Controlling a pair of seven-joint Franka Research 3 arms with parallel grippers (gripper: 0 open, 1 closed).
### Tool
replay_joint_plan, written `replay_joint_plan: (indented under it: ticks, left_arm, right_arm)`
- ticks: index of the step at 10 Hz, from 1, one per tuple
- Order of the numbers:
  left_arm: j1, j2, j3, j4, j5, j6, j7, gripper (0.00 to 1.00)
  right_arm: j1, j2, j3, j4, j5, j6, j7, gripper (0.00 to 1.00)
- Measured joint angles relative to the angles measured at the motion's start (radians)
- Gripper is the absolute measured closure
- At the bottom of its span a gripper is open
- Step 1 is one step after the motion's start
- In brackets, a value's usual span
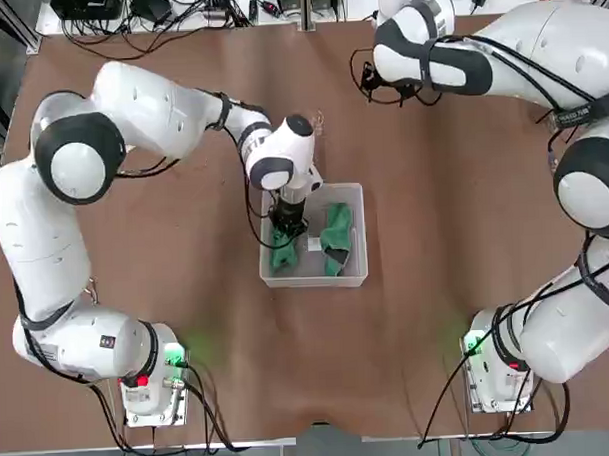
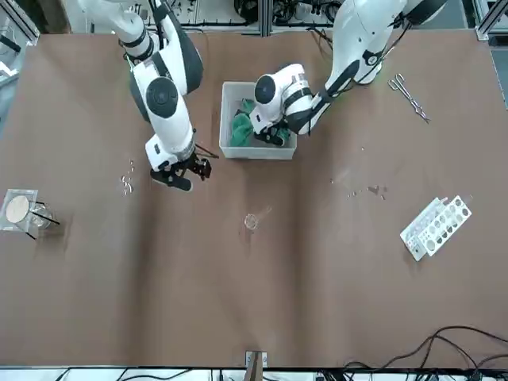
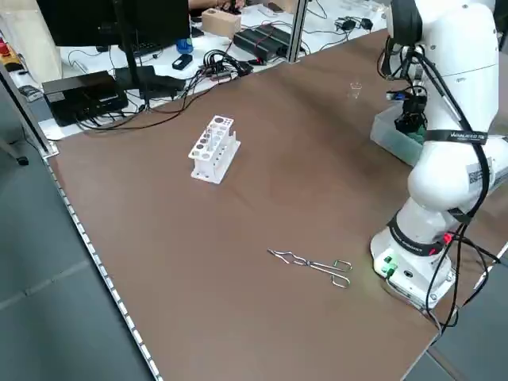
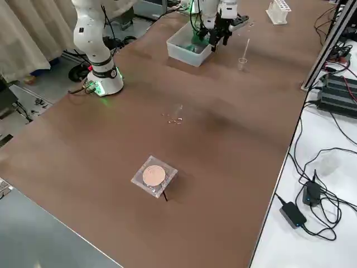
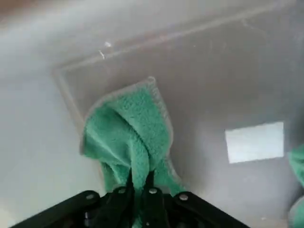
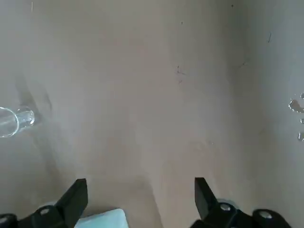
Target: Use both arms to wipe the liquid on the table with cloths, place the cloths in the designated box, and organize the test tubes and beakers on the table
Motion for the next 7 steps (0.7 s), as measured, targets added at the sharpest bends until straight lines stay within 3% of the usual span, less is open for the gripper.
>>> replay_joint_plan:
  ticks: [4, 6, 7]
  left_arm:
    - [0.033, -0.107, 0.001, 0.252, -0.001, -0.3, 0.007, 0.93]
    - [0.087, -0.13, 0.021, 0.354, -0.002, -0.404, 0.05, 0.93]
    - [0.099, -0.147, 0.072, 0.369, -0.005, -0.42, 0.063, 0.93]
  right_arm:
    - [0.004, 0.0, 0.014, 0.0, 0.001, -0.001, -0.009, 0.0]
    - [0.076, 0.0, 0.027, -0.003, 0.002, -0.013, 0.016, 0.0]
    - [0.121, 0.0, 0.029, -0.006, 0.003, -0.02, 0.068, 0.0]
